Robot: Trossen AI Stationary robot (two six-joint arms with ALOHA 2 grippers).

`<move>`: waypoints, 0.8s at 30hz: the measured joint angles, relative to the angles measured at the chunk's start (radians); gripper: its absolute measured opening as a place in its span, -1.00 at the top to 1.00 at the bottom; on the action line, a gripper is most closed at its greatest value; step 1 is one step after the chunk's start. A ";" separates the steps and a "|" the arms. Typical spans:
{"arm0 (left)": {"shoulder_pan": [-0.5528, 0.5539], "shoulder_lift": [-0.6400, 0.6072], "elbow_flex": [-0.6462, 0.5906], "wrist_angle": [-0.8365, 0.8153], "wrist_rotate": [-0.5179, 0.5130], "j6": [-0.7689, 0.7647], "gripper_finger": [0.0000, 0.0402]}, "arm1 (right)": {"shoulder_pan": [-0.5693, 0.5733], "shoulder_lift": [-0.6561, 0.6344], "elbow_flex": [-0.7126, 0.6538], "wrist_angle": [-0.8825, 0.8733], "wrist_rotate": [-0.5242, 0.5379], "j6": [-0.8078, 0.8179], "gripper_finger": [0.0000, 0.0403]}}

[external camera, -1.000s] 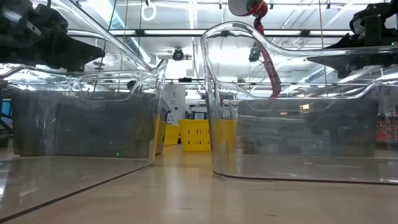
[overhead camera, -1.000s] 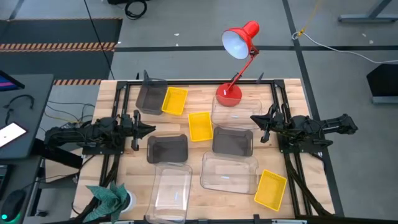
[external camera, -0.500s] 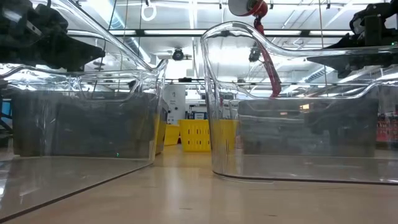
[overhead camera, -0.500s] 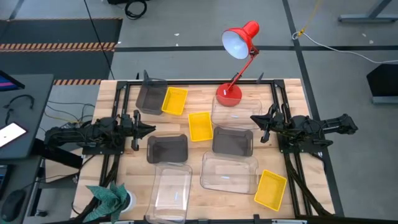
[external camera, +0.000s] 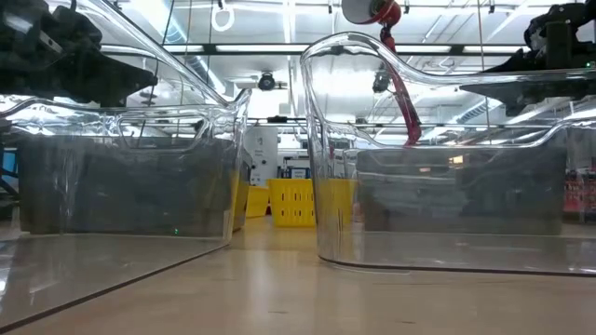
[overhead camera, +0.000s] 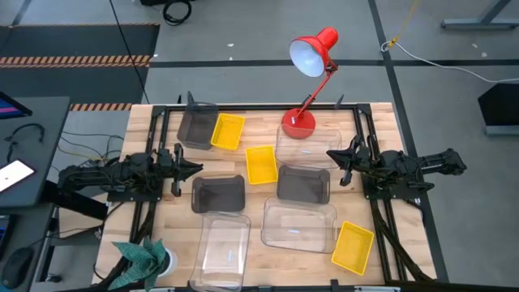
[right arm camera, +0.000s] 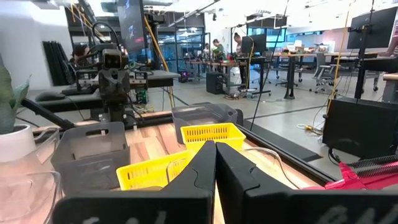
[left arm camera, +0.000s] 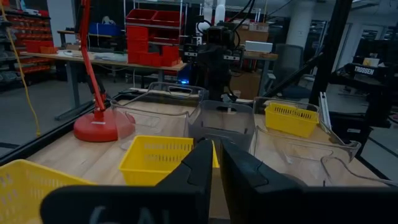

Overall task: Stack baskets by color
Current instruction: Stack the bottom right transparent bin on top of the top transparent bin

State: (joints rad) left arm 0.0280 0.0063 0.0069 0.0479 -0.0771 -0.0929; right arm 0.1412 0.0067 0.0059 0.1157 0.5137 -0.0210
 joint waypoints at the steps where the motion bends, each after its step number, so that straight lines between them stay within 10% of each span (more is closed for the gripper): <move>1: 0.000 0.000 0.000 0.000 0.000 0.000 0.82 | 0.000 0.000 0.000 0.012 0.000 0.002 0.93; 24: 0.000 0.000 0.000 0.000 0.000 0.000 0.85 | 0.000 0.027 0.000 0.272 -0.149 0.253 0.93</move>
State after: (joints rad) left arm 0.0278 0.0063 0.0069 0.0475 -0.0772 -0.0925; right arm 0.1413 0.0336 0.0062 0.3875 0.3646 0.2319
